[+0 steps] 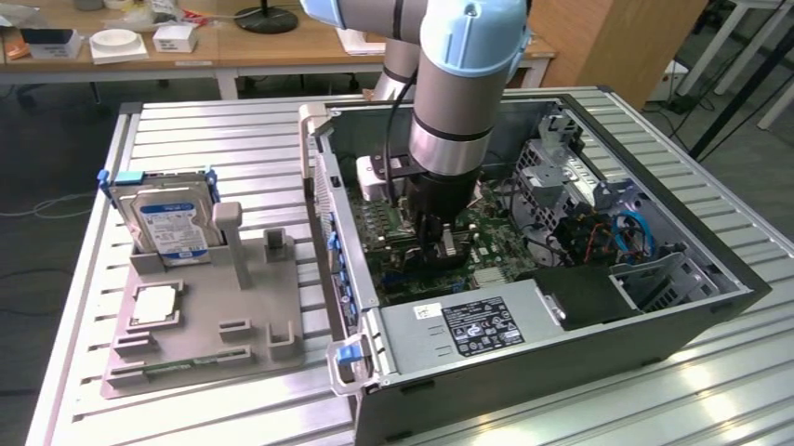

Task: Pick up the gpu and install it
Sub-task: 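Insert the gpu into the slot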

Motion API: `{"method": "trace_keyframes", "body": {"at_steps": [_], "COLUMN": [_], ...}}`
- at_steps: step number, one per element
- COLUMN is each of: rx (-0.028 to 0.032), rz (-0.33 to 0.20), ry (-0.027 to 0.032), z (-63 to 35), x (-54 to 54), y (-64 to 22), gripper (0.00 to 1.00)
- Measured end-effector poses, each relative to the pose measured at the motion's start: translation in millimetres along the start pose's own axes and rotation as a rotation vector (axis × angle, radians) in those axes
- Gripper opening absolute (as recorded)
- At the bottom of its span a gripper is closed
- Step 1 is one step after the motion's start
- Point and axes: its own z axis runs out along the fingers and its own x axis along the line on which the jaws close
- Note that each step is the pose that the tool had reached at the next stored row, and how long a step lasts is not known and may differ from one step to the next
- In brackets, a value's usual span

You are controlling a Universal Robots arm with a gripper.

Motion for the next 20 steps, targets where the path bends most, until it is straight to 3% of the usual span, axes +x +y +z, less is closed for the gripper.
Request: {"method": "trace_keyframes", "body": {"at_steps": [16,20], "rx": [-0.0001,0.0000], "rz": [0.000,0.000], "ry": [0.0000,0.0000], "z": [0.0,0.0], "x": [0.0,0.0], "y": [0.0,0.0], "gripper": [0.26,0.31]}}
